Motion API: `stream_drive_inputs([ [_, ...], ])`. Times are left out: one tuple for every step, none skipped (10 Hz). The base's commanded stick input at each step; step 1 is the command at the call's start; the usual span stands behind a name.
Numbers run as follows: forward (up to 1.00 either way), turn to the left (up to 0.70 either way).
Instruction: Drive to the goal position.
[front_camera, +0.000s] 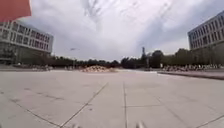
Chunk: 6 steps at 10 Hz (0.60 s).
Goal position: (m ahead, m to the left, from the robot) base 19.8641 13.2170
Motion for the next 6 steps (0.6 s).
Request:
stream_drive_inputs([
  [0.7, 0.14],
  [0.7, 0.14],
  [0.7, 0.14],
  [0.7, 0.14],
  [0.7, 0.14],
  [0.7, 0.14],
])
